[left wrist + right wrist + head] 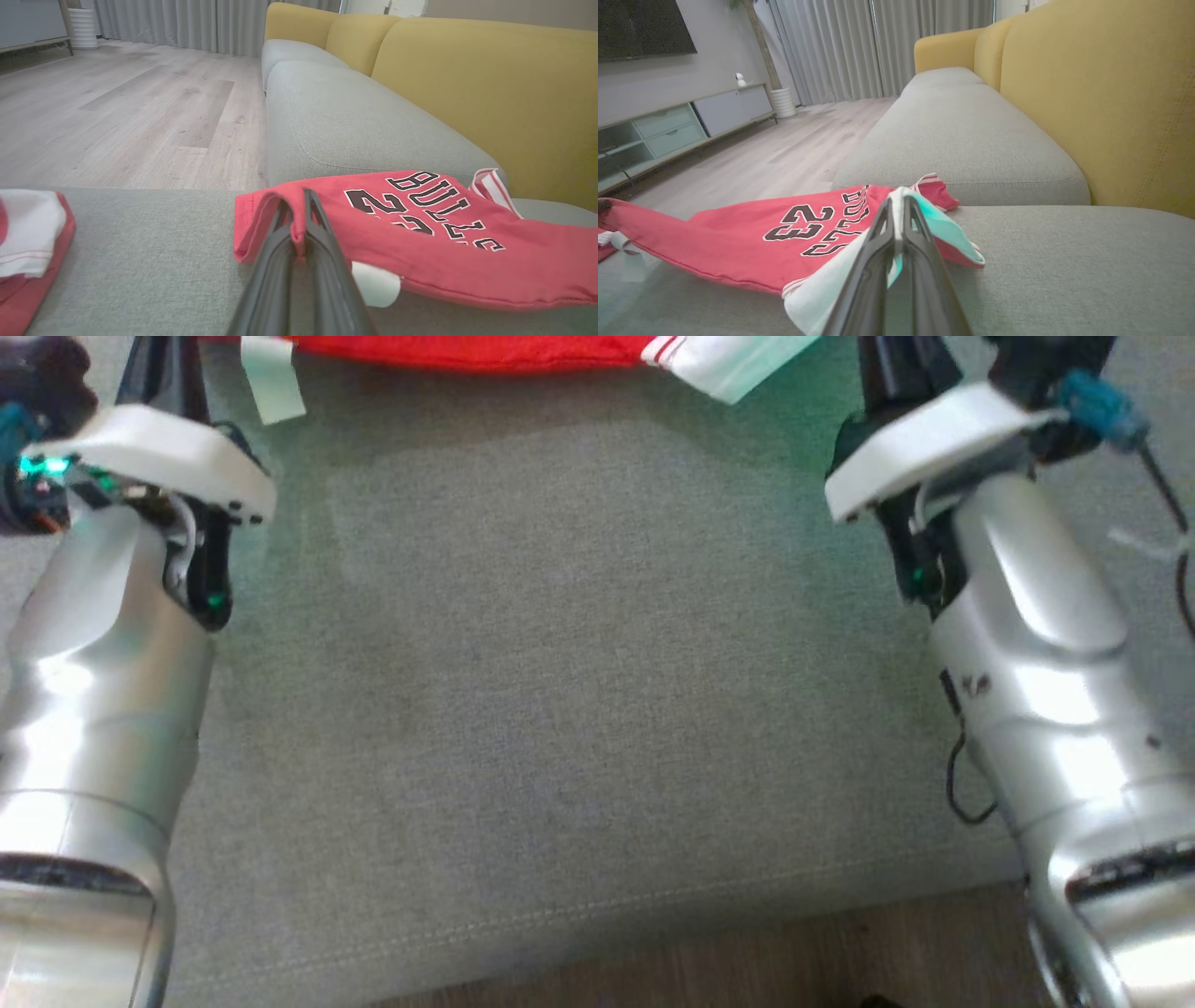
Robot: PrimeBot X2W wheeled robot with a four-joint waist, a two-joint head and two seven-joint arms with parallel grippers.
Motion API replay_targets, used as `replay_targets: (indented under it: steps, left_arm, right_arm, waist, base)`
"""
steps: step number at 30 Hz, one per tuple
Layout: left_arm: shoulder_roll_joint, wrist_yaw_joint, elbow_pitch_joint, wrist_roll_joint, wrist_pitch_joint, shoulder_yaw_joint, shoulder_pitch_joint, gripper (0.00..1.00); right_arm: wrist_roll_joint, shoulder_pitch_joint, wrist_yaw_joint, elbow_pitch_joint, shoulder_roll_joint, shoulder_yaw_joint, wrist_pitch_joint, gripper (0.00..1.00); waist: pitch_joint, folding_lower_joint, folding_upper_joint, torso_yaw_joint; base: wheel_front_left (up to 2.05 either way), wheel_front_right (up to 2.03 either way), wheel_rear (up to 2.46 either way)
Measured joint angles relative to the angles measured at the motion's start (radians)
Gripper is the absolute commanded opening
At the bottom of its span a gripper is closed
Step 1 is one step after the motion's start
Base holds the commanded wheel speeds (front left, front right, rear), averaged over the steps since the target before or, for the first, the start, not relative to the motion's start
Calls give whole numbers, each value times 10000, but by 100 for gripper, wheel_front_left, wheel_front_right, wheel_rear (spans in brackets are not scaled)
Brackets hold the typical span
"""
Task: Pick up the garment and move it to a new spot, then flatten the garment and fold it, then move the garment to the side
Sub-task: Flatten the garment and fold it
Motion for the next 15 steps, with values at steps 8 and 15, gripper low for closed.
replay_targets:
  steps: [8, 15]
  left_arm:
    - [35, -82, -1208, -443, -88, -167, 2194, 0]
    - [207, -82, -2792, -863, -88, -102, 5018, 0]
  right_arm:
    - [-54, 3040, 0, -2132, 8, -1181, -27, 0]
    - [-79, 5898, 0, -3544, 96, -1699, 38, 0]
  waist:
    - [-907, -1, 0, 192]
    - [-2067, -3, 0, 390]
  base:
    - [0, 0, 0]
    - [0, 0, 0]
